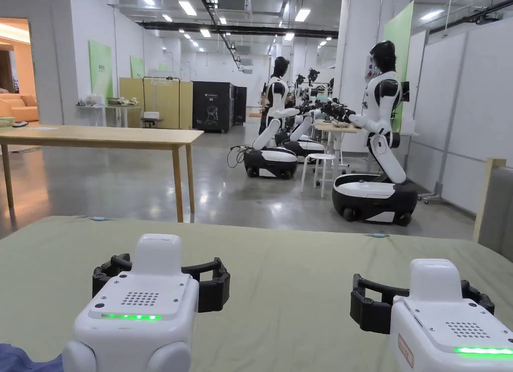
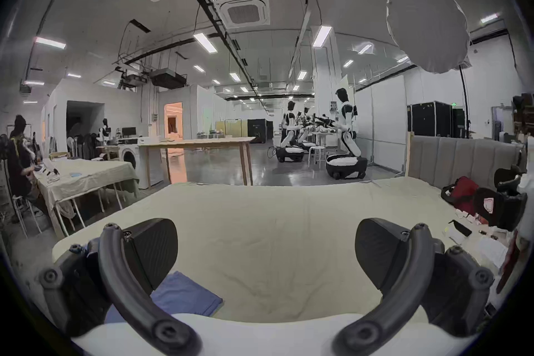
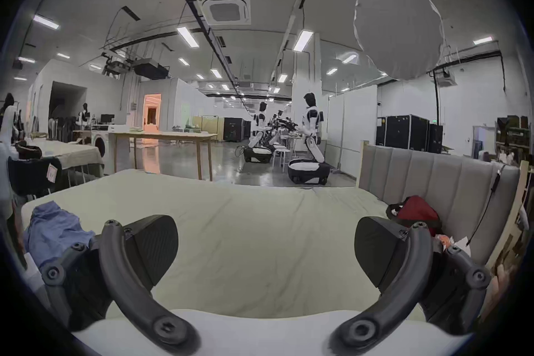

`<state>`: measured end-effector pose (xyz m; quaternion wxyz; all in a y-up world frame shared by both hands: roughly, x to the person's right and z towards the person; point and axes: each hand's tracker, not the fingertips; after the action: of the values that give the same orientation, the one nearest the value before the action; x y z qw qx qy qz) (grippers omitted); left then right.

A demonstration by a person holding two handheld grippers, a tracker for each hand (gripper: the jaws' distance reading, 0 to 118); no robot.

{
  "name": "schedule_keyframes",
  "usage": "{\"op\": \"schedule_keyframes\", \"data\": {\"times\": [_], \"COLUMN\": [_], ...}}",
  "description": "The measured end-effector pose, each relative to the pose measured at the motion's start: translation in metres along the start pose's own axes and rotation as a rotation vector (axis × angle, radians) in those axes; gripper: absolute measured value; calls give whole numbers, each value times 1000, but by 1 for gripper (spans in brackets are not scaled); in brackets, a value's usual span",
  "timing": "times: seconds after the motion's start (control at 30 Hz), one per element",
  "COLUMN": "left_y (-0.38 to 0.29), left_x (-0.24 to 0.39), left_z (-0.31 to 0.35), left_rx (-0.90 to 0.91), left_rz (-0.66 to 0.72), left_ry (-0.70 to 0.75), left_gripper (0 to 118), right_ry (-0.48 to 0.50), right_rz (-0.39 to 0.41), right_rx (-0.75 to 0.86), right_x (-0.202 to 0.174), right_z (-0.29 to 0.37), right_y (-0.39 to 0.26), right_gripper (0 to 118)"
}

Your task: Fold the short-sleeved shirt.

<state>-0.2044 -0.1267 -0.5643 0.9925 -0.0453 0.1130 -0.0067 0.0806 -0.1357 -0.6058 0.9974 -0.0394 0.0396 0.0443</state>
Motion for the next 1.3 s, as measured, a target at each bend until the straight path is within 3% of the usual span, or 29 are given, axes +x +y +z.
{"op": "schedule_keyframes", "data": {"times": [0.1,0.13,0.17,0.2,0.23,0.3,0.37,0.57,0.7,0.77,1.13,1.3], "left_y": [-1,-2,-2,-3,-2,-4,-4,-4,-4,-4,-7,-15], "left_x": [-3,-4,-7,-9,-10,-13,-18,-26,-42,-62,-211,-247], "left_z": [-1,0,1,1,-1,-2,-1,-4,-2,3,94,126], "left_rx": [-7,-8,-6,-4,-15,-18,-26,-36,-50,-58,-96,-116], "left_rz": [2,0,-2,0,2,23,34,7,9,15,26,29], "left_ry": [1,2,-6,-10,-5,-15,-32,-30,-8,26,446,561], "left_gripper": [114,105,72,36,10,7,1,0,0,0,0,0], "right_ry": [-19,-22,-22,-23,-38,-49,-30,-49,14,48,544,669], "right_rz": [-1,-5,-10,-16,-19,-30,-46,-10,1,20,-9,8], "right_rx": [-16,-20,-20,-18,-18,-20,-33,-42,-55,-53,-37,-35], "right_x": [0,0,0,-1,-2,-2,-3,-1,-23,-44,-232,-286], "right_z": [4,6,7,7,6,5,5,-13,-15,-16,-12,-3], "right_y": [2,2,2,2,2,2,2,-12,-15,-15,0,1], "right_gripper": [118,111,79,39,14,11,1,0,0,0,0,0]}}
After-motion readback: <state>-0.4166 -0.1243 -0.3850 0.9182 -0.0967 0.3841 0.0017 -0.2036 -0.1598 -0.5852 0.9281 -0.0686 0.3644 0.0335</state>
